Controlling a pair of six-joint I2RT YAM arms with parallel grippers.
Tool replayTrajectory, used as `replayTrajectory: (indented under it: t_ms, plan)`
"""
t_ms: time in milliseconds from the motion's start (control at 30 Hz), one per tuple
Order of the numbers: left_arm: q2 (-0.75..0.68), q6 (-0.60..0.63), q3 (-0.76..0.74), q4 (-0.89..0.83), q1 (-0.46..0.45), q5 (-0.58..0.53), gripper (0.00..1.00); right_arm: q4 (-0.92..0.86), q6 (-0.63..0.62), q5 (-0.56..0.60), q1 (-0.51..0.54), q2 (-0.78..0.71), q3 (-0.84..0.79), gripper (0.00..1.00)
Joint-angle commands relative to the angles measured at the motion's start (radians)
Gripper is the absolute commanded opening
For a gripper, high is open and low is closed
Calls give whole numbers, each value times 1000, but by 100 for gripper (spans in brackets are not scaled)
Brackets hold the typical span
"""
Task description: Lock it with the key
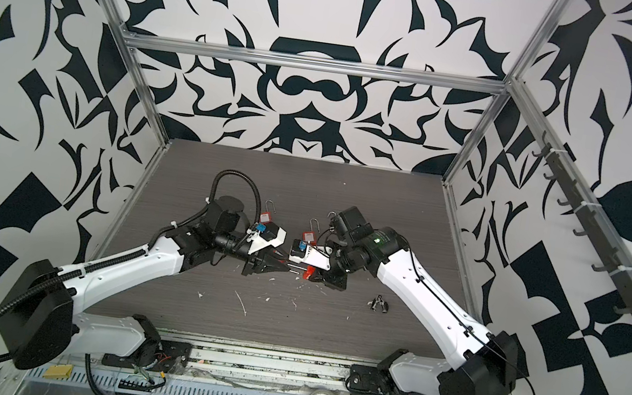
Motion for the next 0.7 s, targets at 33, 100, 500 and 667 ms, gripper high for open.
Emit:
replayTrajectory:
  t_ms: [33,100,500,667]
  plan:
    - [15,48,14,-59,-26,-45,21,-17,-14,-45,2,-19,44,9]
    - [16,54,17,-59,-27,-46,16,-21,-14,-46,2,-19,48,8]
    - [59,5,54,-65,-36,79,0,87,-36,-67,3,-55,27,6]
    - [76,15,64,-63,-54,64,0,117,-45,-231,3,-81,24,3]
